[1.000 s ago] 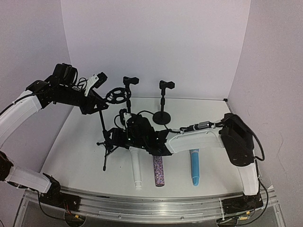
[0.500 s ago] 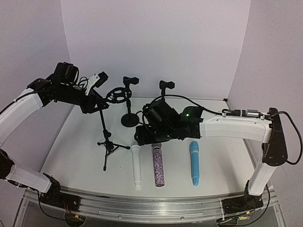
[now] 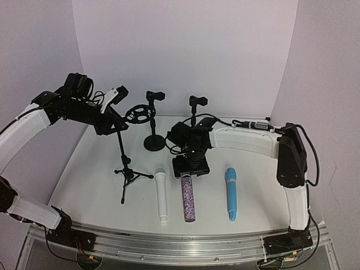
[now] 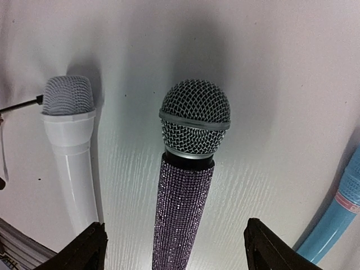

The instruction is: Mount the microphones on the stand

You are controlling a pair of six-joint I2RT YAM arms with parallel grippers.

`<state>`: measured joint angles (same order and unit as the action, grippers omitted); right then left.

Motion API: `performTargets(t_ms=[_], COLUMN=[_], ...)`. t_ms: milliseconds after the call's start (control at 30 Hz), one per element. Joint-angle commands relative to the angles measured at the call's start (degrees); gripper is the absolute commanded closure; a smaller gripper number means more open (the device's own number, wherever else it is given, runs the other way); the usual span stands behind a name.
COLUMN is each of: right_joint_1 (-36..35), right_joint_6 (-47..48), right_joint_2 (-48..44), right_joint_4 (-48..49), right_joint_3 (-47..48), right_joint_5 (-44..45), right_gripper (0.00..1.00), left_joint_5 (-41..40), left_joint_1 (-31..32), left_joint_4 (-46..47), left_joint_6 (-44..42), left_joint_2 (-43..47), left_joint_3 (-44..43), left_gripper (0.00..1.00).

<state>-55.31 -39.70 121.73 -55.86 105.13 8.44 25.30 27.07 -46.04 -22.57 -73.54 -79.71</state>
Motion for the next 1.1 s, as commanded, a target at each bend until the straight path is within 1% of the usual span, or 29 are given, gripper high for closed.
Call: performTargets(t_ms=[0, 133, 367, 433, 567, 600, 700, 767, 833, 867, 933, 1067], right_joint_1=[0.18, 0.28, 0.22, 0.28, 0.29, 0.31, 0.37, 0.65, 1.02, 1.13, 1.31, 1.28], right_joint_6=[-1.91, -1.31, -1.51, -1.27, -1.26, -1.42, -1.45, -1.28, -0.87, -0.46, 1.66, 7.97], right_joint_2=[4.04, 7.03, 11.39, 12.41, 14.45, 14.79, 14.72, 14.21, 13.32, 12.38, 9.93, 3.04], right_joint_4=[-7.15, -7.30, -7.19, -7.18, -7.21, -7.17, -7.24, -7.25, -7.19, -7.19, -7.18, -5.58], right_joint_3=[2.95, 4.92, 6.71, 7.32, 8.28, 8.38, 8.35, 8.11, 8.12, 8.35, 9.82, 16.03], right_joint_5=[-1.68, -0.82, -2.76, -2.56, -2.19, -2.15, -1.67, -1.58, -1.44, -1.15, -0.45, 2.14], right_gripper=[0.27, 0.33, 0.36, 0.39, 0.52, 0.57, 0.67, 0.80, 0.95, 1.00, 1.00, 1.00], left_joint_5=[0.34, 1.06, 1.26, 1.35, 1.62, 1.65, 1.70, 1.72, 1.99, 2.13, 2.24, 2.69], left_joint_1=[0.00, 0.00, 0.02, 0.00, 0.00, 0.01, 0.00, 0.00, 0.02, -0.01, 0.03, 0.00], left_joint_4=[-0.30, -0.21, 0.37, 0.43, 0.73, 0.77, 0.60, 0.47, 0.25, 0.00, -0.67, -1.07], left_joint_6=[-0.49, 0.01, 0.76, 0.83, 0.94, 0.95, 0.84, 0.76, 0.62, 0.52, 0.12, -0.44], left_joint_2=[1.41, 1.60, 1.55, 1.50, 1.37, 1.36, 1.41, 1.44, 1.57, 1.63, 1.79, 2.06], left_joint_3=[-3.11, -2.91, -2.82, -2.68, -2.60, -2.64, -2.46, -2.25, -2.13, -2.12, -2.12, -1.68], left_gripper=[1.00, 1.00, 1.00, 1.00, 1.00, 1.00, 1.00, 1.00, 1.00, 1.00, 1.00, 1.00])
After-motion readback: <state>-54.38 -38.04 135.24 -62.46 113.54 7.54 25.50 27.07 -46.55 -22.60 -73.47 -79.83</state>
